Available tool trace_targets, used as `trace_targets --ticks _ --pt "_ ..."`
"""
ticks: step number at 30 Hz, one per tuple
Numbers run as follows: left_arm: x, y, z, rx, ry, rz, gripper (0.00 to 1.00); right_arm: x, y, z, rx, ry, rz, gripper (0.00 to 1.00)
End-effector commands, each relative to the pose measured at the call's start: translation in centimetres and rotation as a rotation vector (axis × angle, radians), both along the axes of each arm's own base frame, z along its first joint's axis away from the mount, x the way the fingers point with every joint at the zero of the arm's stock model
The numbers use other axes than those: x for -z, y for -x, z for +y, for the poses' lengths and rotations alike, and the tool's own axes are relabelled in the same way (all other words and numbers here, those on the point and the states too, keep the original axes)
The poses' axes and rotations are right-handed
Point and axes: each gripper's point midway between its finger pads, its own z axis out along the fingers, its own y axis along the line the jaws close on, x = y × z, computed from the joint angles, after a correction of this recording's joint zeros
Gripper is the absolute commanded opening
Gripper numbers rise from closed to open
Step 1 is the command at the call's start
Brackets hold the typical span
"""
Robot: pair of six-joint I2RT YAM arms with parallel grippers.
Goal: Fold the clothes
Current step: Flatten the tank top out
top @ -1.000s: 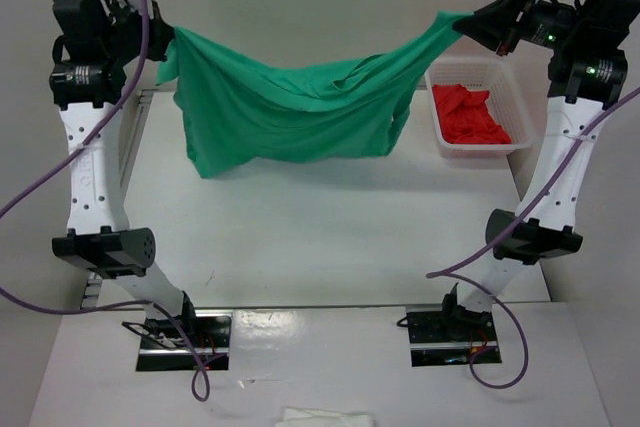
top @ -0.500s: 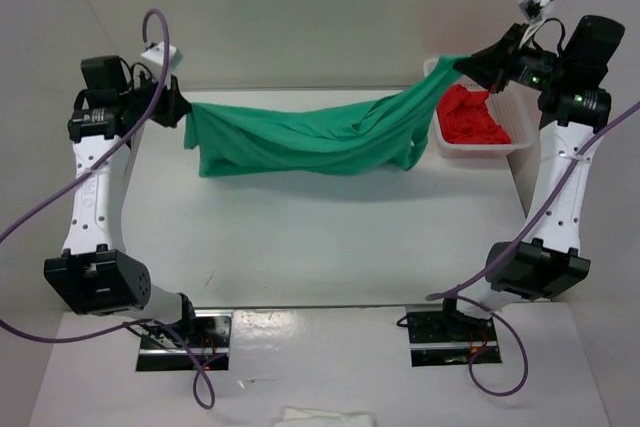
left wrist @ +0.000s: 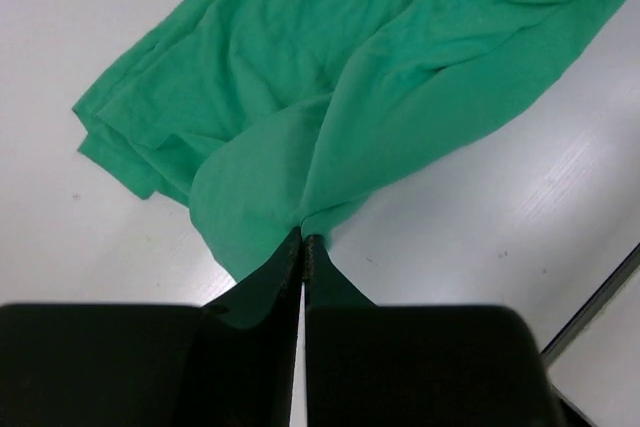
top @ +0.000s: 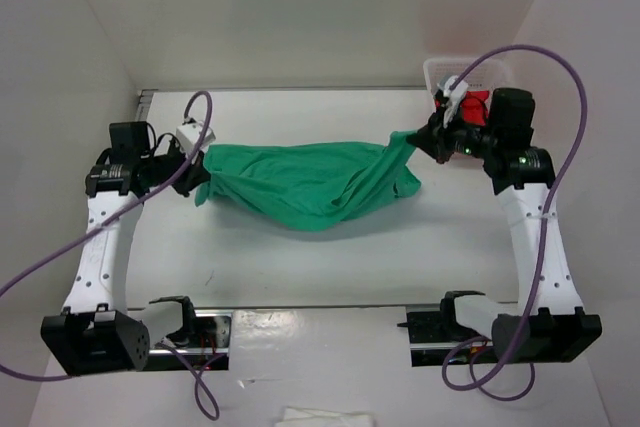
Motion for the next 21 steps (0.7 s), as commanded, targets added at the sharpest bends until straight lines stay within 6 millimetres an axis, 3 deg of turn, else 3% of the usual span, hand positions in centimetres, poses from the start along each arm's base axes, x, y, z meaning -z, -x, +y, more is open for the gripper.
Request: trace_targets --ticks 1,2,3,5,7,9,11,14,17,19,21 --pt "-0.3 2.2 0.5 0.041 -0.104 -0.071 0.05 5.6 0.0 -3.1 0.142 0.208 0.05 0.0" --pt "-0.7 2.8 1.0 0.023 -0.142 -0.105 0.06 6.2 0.5 -3.4 0.155 0.243 0.039 0.0" --pt "-0.7 3.1 1.3 0.017 -0.163 -0.117 0.08 8.6 0.9 -4.2 0.169 0.293 0.077 0.0" --pt "-0.4 4.0 1.7 -0.006 -0.197 -0.119 0.1 11.7 1.7 -6.6 0.262 0.398 0.118 0.0" --pt "0.1 4.5 2.1 -0.013 -0.223 -0.105 0.19 13.2 2.1 -8.5 0.323 0.471 0.126 0.02" --pt "0.5 5.1 2.6 -0.036 -0.247 -0.109 0.3 14.9 3.0 -9.9 0.361 0.54 0.133 0.47" --pt "0.5 5.4 2.8 -0.048 -0.259 -0.117 0.49 15.8 3.8 -10.9 0.395 0.575 0.141 0.76" --pt "0.8 6.0 3.1 -0.065 -0.277 -0.125 0.66 15.4 4.4 -11.0 0.411 0.571 0.137 0.87" --pt "0.5 6.3 3.7 -0.123 -0.286 -0.132 0.7 12.2 4.9 -11.0 0.432 0.552 0.087 0.87" --pt "-0.2 5.8 4.8 -0.187 -0.314 -0.164 0.7 8.9 5.2 -9.3 0.375 0.505 0.018 0.87" --pt "-1.1 5.4 5.9 -0.284 -0.316 -0.195 0.74 8.0 5.6 -6.7 0.28 0.427 0.026 0.84"
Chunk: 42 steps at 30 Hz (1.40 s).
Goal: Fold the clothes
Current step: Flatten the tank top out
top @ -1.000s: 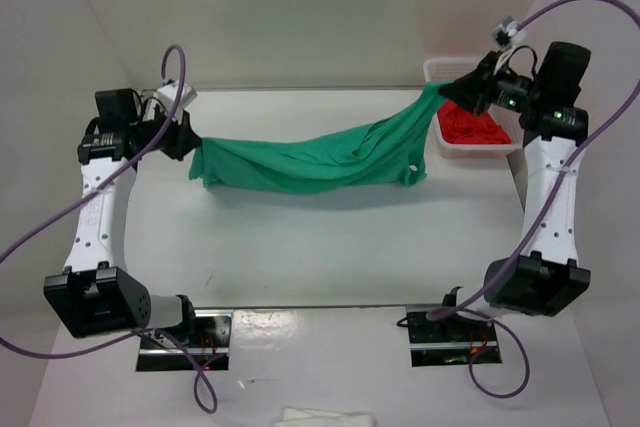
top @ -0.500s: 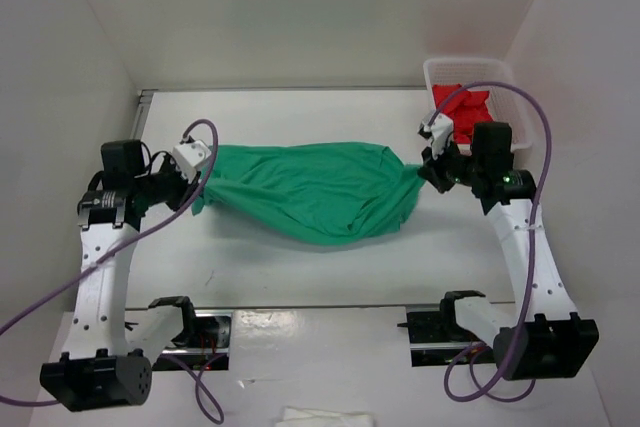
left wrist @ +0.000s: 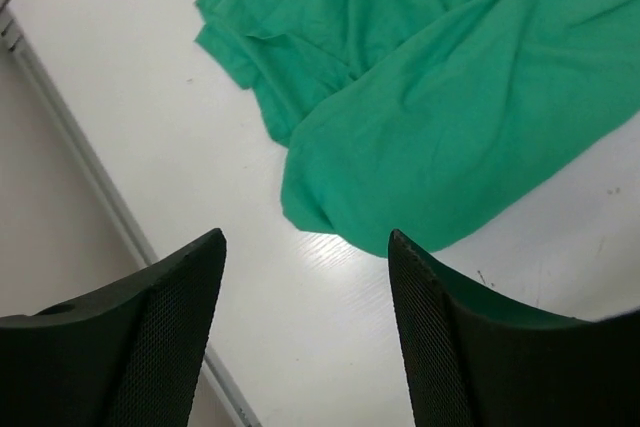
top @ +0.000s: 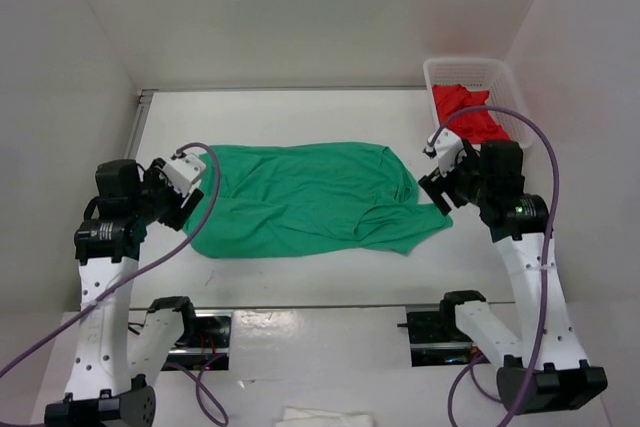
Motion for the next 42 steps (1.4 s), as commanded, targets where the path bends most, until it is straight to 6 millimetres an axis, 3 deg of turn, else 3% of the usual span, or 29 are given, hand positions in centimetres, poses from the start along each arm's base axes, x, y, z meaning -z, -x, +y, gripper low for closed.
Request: trace_targets --ticks 1,2,3,5,6,7,8,9,13,15,19,23,28,36,42 --pt "-2.0 -1.0 1.8 -0.169 0.012 -0.093 0.74 -3.7 0.7 4.4 -0.159 -0.098 -0.049 0.83" --pt "-2.0 -1.4 2.1 -0.199 0.022 -0.103 0.74 -3.8 0.3 5.4 -0.188 -0.109 -0.058 0.82" --pt "-2.1 -1.2 2.2 -0.219 0.034 -0.108 0.75 -2.1 -0.4 5.8 -0.176 -0.087 -0.011 0.8" --pt "-2.1 -1.1 2.0 -0.246 0.074 -0.098 0.77 1.7 -0.4 8.6 -0.216 -0.058 0.078 0.8" --pt "-2.1 -1.1 2.0 -0.246 0.074 -0.098 0.77 4.8 -1.1 9.0 -0.198 -0.002 0.131 0.8" --pt "-1.7 -1.3 2.2 -0.26 0.077 -0.081 0.77 6.1 -0.9 10.1 -0.208 0.015 0.16 0.8" --pt "-1.3 -1.5 2.4 -0.27 0.077 -0.065 0.78 7.1 -0.4 12.5 -0.273 0.041 0.162 0.8" --pt "-1.3 -1.6 2.6 -0.279 0.071 -0.056 0.78 9.1 -0.5 13.0 -0.278 0.098 0.203 0.8" --pt "0.2 -2.1 2.8 -0.268 0.052 0.02 0.8 12.8 -0.3 15.5 -0.361 0.124 0.316 0.8" --pt "0.4 -2.2 2.8 -0.262 0.044 0.027 0.8 14.0 -1.3 16.4 -0.378 0.143 0.336 0.79" --pt "0.7 -2.6 2.9 -0.257 0.037 0.036 0.8 15.4 -1.7 17.7 -0.409 0.151 0.378 0.76" --pt "1.7 -3.0 3.2 -0.258 0.024 0.053 0.8 14.9 -1.6 19.9 -0.47 0.167 0.353 0.75" --pt "4.1 -3.3 3.3 -0.247 0.01 0.137 0.8 15.8 -0.6 22.1 -0.534 0.18 0.388 0.73" --pt "4.5 -3.7 3.3 -0.24 0.003 0.146 0.78 17.8 -0.4 22.1 -0.532 0.227 0.422 0.69" --pt "4.5 -3.7 3.4 -0.233 -0.005 0.144 0.78 17.9 -0.4 21.3 -0.511 0.253 0.413 0.62"
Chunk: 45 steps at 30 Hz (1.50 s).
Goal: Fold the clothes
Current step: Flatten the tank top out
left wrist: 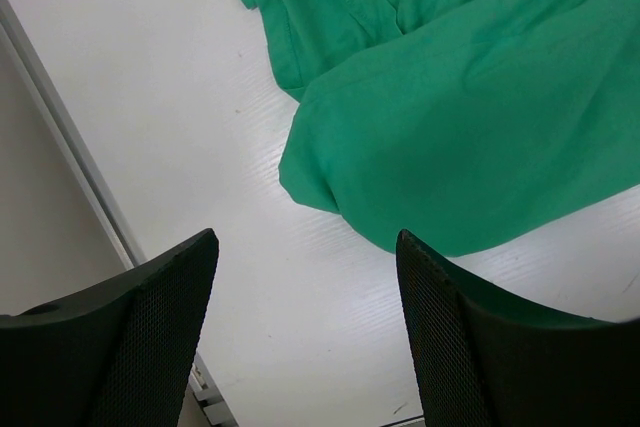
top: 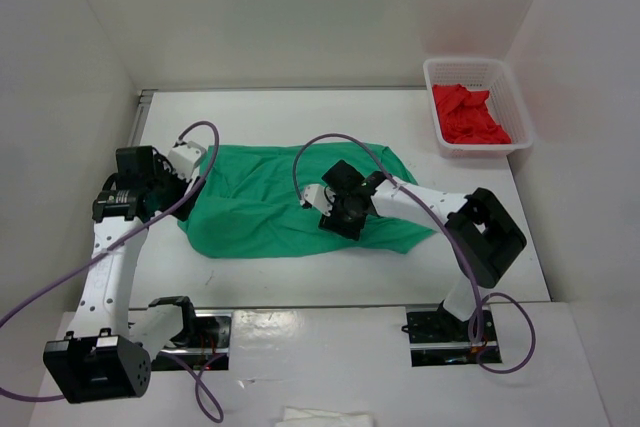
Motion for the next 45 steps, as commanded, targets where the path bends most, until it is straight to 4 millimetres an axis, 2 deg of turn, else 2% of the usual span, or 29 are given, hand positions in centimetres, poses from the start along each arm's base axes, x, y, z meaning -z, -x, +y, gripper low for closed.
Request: trace_targets --ticks 1,2,7,11,15,16,21,22,26,28,32,34,35,36,40,45 --pt "-0.2 -0.4 0.2 0.006 -0.009 -0.019 0.78 -0.8 -0.9 0.8 -0.001 -0.027 -0.056 0.61" --pt "-0.2 -0.4 0.2 0.006 -0.009 -0.019 0.78 -1.3 -1.2 0.7 -0.005 -0.027 -0.075 0.59" --pt "-0.2 -0.4 0.2 0.012 -0.016 -0.02 0.78 -0.2 -0.8 0.0 -0.001 0.005 -0.057 0.56" --pt "1.4 -0.4 0.1 0.032 -0.012 0.041 0.78 0.6 -0.3 -0.1 -0.006 0.019 -0.028 0.53" --pt "3.0 -0.6 0.1 0.026 0.003 0.101 0.78 0.6 -0.3 -0.1 -0.006 0.019 -0.028 0.35" --pt "3.3 -0.6 0.3 0.019 -0.004 0.116 0.78 0.6 -0.3 -0.1 -0.006 0.019 -0.028 0.28" --pt "6.2 -1.4 0.8 -0.049 0.016 0.216 0.71 -0.5 -0.5 0.1 -0.005 -0.003 -0.051 0.15" --pt "6.8 -1.7 1.4 -0.082 0.021 0.237 0.7 -0.2 -0.4 -0.3 -0.001 0.011 -0.052 0.1" --pt "8.2 -2.2 1.4 -0.099 0.058 0.297 0.63 -3.2 -1.6 -0.1 0.02 -0.047 -0.142 0.01" --pt "8.4 -2.4 1.2 -0.101 0.075 0.306 0.63 -5.4 -2.8 -0.1 0.044 -0.074 -0.202 0.0" --pt "7.6 -3.5 0.8 -0.094 0.1 0.275 0.63 -9.9 -3.6 0.3 0.046 -0.147 -0.298 0.0" --pt "8.3 -3.5 0.8 -0.095 0.103 0.301 0.61 -12.3 -3.4 0.4 0.042 -0.19 -0.327 0.0" --pt "8.3 -3.7 0.8 -0.102 0.107 0.293 0.61 -12.6 -3.0 0.4 0.033 -0.2 -0.316 0.0" --pt "9.0 -3.7 0.6 -0.097 0.118 0.318 0.61 -14.1 -2.7 0.4 0.03 -0.232 -0.338 0.0" --pt "10.0 -3.5 0.6 -0.098 0.123 0.354 0.6 -16.7 -1.1 0.2 -0.022 -0.302 -0.358 0.0" --pt "11.6 -3.3 0.3 -0.109 0.151 0.42 0.59 -17.8 3.0 -0.2 -0.155 -0.355 -0.276 0.0"
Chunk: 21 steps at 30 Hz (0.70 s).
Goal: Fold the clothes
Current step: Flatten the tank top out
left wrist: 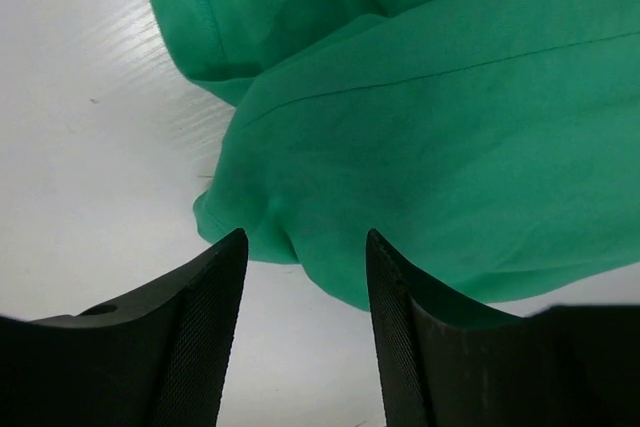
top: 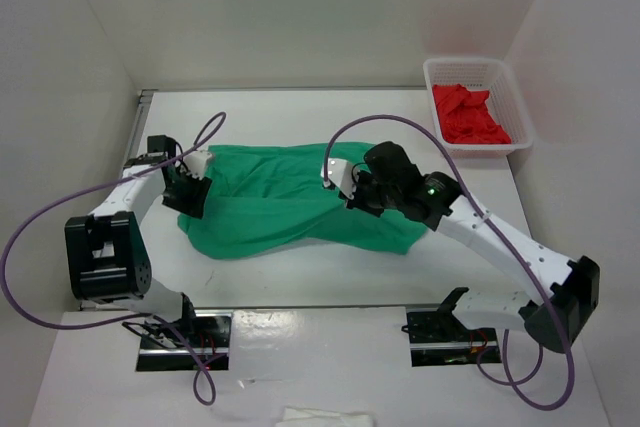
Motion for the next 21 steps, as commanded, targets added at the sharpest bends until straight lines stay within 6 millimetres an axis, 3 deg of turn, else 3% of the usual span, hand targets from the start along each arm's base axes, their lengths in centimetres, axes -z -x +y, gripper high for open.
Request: trace_targets --ticks 1,6,11,15,21 --pt "-0.4 -1.2 -0.8 -0.013 0.062 -0.009 0.58 -2.5 2.9 0.0 -0.121 -0.057 0.017 0.0" --pt "0.3 -1.7 -1.2 -0.026 0.094 0.037 0.52 -1.6 3.4 -0.9 -0.114 -0.035 0.014 0.0" --pt "-0.6 -3.1 0.7 -0.098 0.046 0.005 0.51 -1.8 3.9 -1.4 -0.12 -0.036 0.003 0.0" --pt "-1.1 -3.9 0.5 -0.101 0.112 0.012 0.56 -1.7 3.9 -1.4 -0.12 -0.04 -0.002 0.0" --pt "1.1 -3.2 1.1 -0.132 0.138 0.089 0.65 -1.4 4.3 -1.7 -0.114 -0.043 0.005 0.0"
